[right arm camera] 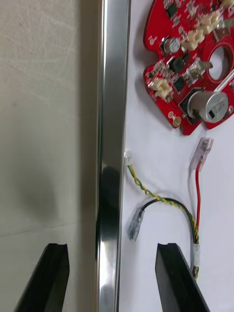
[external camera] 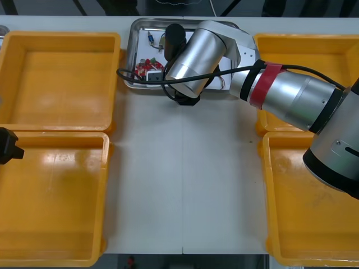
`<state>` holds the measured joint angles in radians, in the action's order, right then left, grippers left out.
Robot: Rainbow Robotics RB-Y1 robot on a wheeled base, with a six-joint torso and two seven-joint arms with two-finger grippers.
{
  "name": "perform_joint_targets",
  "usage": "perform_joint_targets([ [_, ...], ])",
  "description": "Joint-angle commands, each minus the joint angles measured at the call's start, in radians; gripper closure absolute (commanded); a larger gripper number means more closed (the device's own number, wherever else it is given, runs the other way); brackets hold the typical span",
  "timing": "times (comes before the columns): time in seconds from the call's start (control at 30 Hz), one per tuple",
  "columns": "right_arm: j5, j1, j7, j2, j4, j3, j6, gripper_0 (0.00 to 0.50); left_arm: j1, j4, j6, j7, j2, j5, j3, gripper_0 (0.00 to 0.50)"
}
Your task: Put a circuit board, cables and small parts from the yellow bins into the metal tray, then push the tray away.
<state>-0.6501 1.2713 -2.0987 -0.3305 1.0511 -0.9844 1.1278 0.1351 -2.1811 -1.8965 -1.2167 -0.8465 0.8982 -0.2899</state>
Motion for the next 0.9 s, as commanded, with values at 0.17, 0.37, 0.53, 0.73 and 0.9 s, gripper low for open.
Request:
perform_joint_targets([
  [0.17, -0.083, 0.043, -0.027, 0.016, 0.055, 0.118, 0.144, 0.000, -0.023, -0.014, 0.010, -0.096, -0.029, 0.002, -0.012, 0.000],
  [0.37, -0.071, -0.010, -0.011, 0.013, 0.173, 0.208, 0.305, 0.000, -0.023, -0.014, 0.010, -0.096, -0.029, 0.002, -0.012, 0.000],
  [0.53, -0.006, -0.095, 0.008, 0.013, 0.337, 0.314, 0.448, 0.000, -0.023, -0.014, 0.010, -0.096, -0.029, 0.002, -0.012, 0.000],
  [0.73, 0.032, -0.205, 0.074, 0.014, 0.529, 0.438, 0.618, 0.000, -0.023, -0.014, 0.010, -0.096, -0.029, 0.002, -0.012, 0.000],
  [0.9, 0.035, -0.293, 0.174, 0.004, 0.696, 0.555, 0.768, 0.000, -0.023, -0.014, 0.010, -0.096, -0.029, 0.002, -0.012, 0.000],
])
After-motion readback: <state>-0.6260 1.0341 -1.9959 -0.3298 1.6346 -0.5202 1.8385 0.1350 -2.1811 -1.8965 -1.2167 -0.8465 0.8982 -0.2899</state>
